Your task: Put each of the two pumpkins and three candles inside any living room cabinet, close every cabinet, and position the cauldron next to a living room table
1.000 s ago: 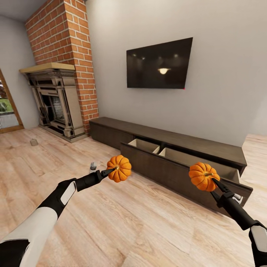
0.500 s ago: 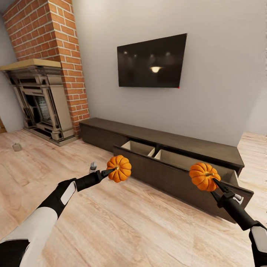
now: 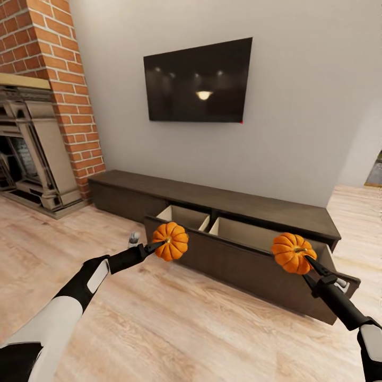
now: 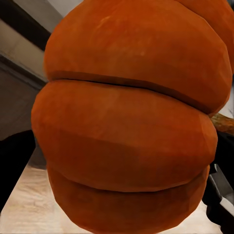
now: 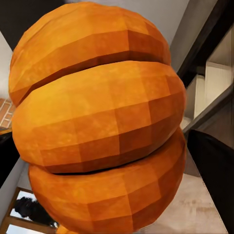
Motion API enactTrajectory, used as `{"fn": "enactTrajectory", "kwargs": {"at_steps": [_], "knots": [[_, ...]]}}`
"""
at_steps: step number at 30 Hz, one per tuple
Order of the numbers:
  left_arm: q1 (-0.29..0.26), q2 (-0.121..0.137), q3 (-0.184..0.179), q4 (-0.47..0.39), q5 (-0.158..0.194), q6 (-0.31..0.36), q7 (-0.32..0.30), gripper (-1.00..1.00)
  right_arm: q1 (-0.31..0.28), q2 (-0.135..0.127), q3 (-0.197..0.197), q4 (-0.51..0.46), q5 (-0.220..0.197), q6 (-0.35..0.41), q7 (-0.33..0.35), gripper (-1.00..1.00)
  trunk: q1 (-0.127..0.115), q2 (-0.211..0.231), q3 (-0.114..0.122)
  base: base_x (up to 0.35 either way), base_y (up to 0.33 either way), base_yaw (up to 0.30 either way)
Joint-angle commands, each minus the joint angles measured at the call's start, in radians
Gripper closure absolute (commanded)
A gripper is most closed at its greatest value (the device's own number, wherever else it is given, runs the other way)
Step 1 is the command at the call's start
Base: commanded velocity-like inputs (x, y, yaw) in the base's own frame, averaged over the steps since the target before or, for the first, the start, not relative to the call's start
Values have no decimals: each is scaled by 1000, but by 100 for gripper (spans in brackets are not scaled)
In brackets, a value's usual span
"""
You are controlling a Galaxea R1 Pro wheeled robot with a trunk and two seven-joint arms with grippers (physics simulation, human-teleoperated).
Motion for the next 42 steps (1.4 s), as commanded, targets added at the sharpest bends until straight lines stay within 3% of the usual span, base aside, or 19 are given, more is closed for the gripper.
{"fn": "enactTrajectory", "kwargs": {"at_steps": [1,7,18,27,42], "knots": [[0,0,3,-1,9,10,0,100,-1,0,-2,0,-12,11,3,100,0,0,-2,326,24,-167],[0,0,3,-1,9,8,0,100,-1,0,-2,1,-12,11,3,100,0,0,-10,261,10,-155],[0,0,2,-4,9,9,-3,100,-1,0,-5,5,-12,10,2,100,0,0,-26,35,1,-148],[2,2,1,-134,9,24,1,100,-1,-7,-28,45,-10,10,3,100,0,0,-39,1,0,-148],[7,-1,0,-191,8,53,-1,100,-1,-8,-30,49,-9,10,2,100,-7,3,-2,0,0,-147]]}}
